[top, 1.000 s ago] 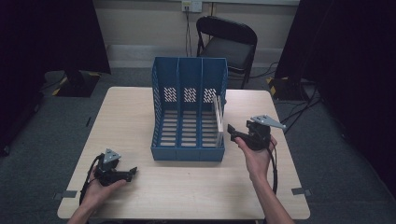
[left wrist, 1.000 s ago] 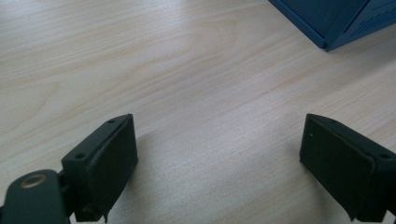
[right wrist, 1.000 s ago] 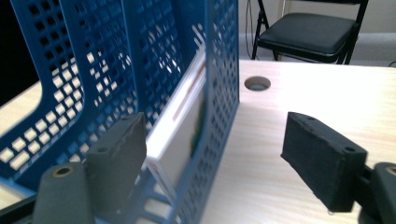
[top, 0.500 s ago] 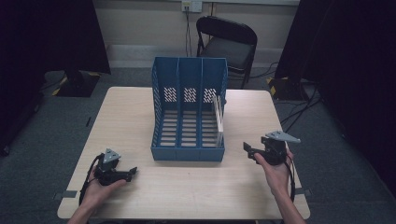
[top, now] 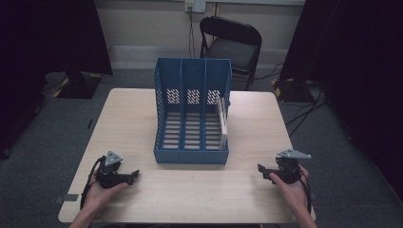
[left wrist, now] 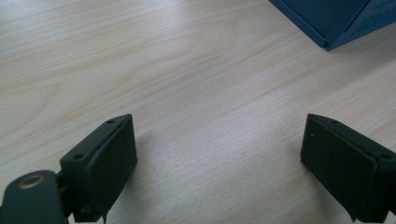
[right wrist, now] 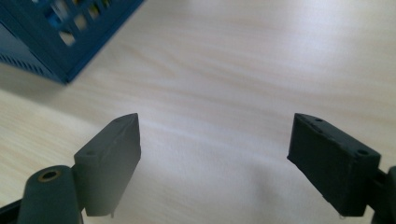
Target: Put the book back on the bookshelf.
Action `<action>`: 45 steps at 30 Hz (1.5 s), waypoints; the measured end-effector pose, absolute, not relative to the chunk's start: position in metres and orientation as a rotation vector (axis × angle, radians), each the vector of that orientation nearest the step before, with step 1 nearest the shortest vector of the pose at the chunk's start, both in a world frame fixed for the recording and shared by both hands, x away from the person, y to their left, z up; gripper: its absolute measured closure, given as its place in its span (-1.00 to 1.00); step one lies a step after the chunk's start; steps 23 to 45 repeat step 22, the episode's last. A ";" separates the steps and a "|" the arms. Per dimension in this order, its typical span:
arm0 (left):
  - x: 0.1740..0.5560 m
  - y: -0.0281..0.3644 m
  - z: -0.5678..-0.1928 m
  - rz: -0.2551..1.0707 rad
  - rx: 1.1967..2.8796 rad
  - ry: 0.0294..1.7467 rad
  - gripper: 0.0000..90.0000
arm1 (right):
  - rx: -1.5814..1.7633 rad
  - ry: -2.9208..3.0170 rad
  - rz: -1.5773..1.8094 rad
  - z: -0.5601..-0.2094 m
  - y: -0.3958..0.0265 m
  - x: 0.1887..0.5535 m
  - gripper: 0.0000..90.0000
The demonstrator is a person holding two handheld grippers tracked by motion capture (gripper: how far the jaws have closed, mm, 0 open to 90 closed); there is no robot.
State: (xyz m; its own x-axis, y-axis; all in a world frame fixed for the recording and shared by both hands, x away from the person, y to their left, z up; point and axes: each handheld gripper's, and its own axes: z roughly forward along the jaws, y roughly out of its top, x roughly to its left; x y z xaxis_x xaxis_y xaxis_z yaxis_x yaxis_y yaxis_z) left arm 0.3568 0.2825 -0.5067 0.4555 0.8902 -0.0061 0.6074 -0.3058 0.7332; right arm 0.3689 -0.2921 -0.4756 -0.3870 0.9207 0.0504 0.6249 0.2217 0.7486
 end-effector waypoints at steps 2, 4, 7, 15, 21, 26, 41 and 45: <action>0.357 0.283 -0.507 0.536 2.032 1.245 -0.78 | 1.441 2.095 0.946 -0.482 -0.294 0.369 -0.59; 0.357 0.283 -0.507 0.534 2.030 1.247 -0.79 | 1.461 2.076 0.926 -0.487 -0.294 0.371 -0.55; 0.358 0.283 -0.507 0.535 2.030 1.254 -0.81 | 1.496 2.097 0.884 -0.495 -0.293 0.375 -0.57; 0.361 0.281 -0.507 0.542 2.025 1.292 -0.93 | 1.454 2.054 0.881 -0.504 -0.290 0.378 -0.68; 0.362 0.281 -0.508 0.543 2.028 1.306 -0.99 | 1.469 2.025 0.882 -0.506 -0.287 0.377 -0.69; 0.362 0.281 -0.508 0.542 2.027 1.306 -0.99 | 1.474 2.018 0.879 -0.506 -0.286 0.376 -0.69; 0.362 0.281 -0.508 0.542 2.027 1.306 -0.99 | 1.474 2.018 0.879 -0.506 -0.286 0.376 -0.69; 0.362 0.281 -0.508 0.542 2.027 1.306 -0.99 | 1.474 2.018 0.879 -0.506 -0.286 0.376 -0.69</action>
